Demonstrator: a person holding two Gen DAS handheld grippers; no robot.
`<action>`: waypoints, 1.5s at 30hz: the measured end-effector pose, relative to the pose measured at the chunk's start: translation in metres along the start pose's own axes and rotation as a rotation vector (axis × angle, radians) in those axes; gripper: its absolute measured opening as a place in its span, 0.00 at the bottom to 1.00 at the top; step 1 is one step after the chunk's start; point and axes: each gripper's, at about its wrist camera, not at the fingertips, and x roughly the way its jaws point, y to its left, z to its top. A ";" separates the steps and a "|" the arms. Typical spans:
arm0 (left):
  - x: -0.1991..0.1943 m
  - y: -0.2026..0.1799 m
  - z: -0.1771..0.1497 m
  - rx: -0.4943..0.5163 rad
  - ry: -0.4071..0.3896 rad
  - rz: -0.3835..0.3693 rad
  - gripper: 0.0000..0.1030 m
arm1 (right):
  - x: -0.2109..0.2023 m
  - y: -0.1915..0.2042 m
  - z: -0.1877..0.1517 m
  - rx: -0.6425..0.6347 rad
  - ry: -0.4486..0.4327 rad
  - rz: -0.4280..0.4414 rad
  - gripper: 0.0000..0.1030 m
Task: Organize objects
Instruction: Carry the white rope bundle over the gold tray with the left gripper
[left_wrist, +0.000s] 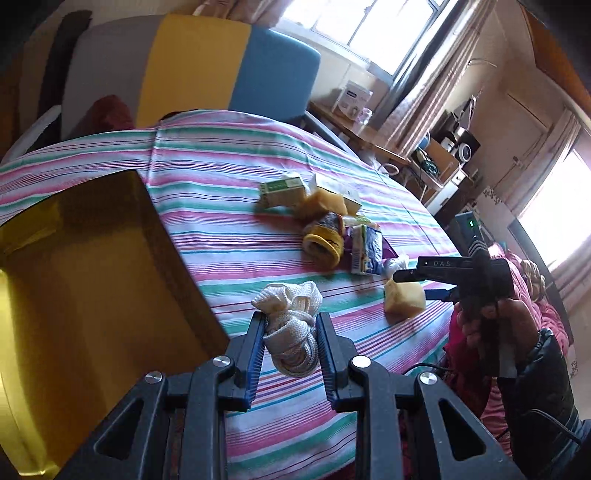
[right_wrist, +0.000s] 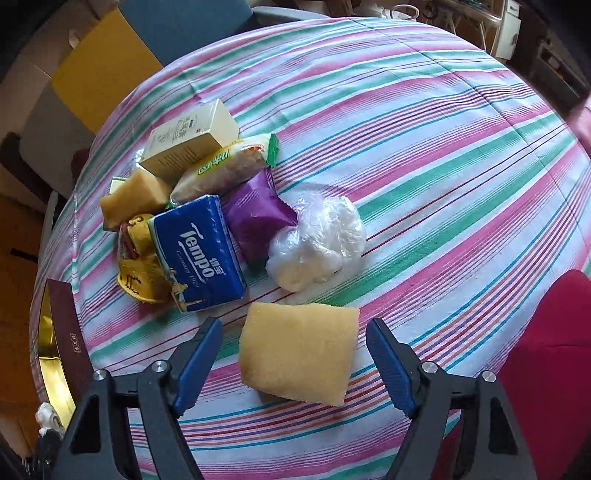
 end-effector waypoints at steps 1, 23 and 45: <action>-0.004 0.005 -0.002 -0.011 -0.007 0.004 0.26 | 0.001 0.003 -0.001 -0.011 0.002 -0.014 0.80; -0.067 0.223 0.016 -0.340 -0.067 0.378 0.26 | 0.001 0.029 -0.013 -0.241 -0.024 -0.180 0.58; -0.010 0.276 0.050 -0.301 0.056 0.633 0.34 | 0.002 0.043 -0.018 -0.259 -0.011 -0.148 0.59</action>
